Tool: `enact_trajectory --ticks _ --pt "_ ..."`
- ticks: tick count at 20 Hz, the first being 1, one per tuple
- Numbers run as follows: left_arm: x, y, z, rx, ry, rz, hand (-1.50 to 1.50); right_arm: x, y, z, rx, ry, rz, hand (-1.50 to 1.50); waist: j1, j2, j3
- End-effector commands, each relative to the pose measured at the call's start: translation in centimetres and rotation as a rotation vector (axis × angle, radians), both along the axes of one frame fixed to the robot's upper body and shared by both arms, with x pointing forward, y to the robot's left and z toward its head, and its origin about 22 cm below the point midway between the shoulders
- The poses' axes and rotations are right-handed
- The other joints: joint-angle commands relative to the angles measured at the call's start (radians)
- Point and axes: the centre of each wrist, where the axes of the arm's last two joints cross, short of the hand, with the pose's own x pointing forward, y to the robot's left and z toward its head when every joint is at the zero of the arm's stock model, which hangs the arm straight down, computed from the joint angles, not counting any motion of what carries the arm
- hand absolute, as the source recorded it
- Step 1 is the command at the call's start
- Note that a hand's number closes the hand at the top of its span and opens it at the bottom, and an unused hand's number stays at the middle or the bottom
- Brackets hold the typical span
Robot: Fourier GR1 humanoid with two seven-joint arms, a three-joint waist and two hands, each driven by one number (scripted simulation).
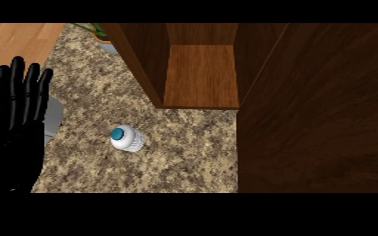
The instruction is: Pick up the bottled water, place it into the cabinet and close the cabinet
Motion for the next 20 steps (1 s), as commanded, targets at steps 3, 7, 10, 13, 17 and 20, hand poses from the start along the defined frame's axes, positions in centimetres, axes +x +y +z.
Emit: enact_trajectory --ticks 3,7,10,13,17,20 --pt "-0.3 -2.3 0.3 0.033 -0.006 -0.469 -1.50 0.0 0.0 0.2 -0.017 -0.001 0.010 -1.50 -0.038 -0.021 -0.021" --pt "-1.2 -4.1 -4.9 -0.027 0.375 -0.759 -1.50 -0.8 2.0 -2.7 0.183 0.210 0.113 -1.50 -0.072 0.015 -0.018" --pt "-2.2 -2.4 -6.1 -0.064 0.510 -0.866 -1.50 -2.4 2.2 -3.3 0.246 0.297 0.164 -1.50 -0.061 -0.014 -0.020" --pt "-2.3 1.5 -5.2 -0.054 0.558 -0.921 -1.50 -4.2 1.3 -3.9 0.286 0.334 0.155 -1.50 -0.048 -0.020 -0.019" --pt "-2.1 6.6 -4.4 -0.077 0.564 -0.952 -1.50 -6.9 0.0 -2.6 0.278 0.352 0.182 -1.50 -0.040 -0.022 -0.019" --pt "-2.4 8.2 -5.2 -0.082 0.579 -0.978 -1.50 -7.5 0.6 -4.9 0.298 0.335 0.136 -1.50 -0.031 -0.022 -0.019"
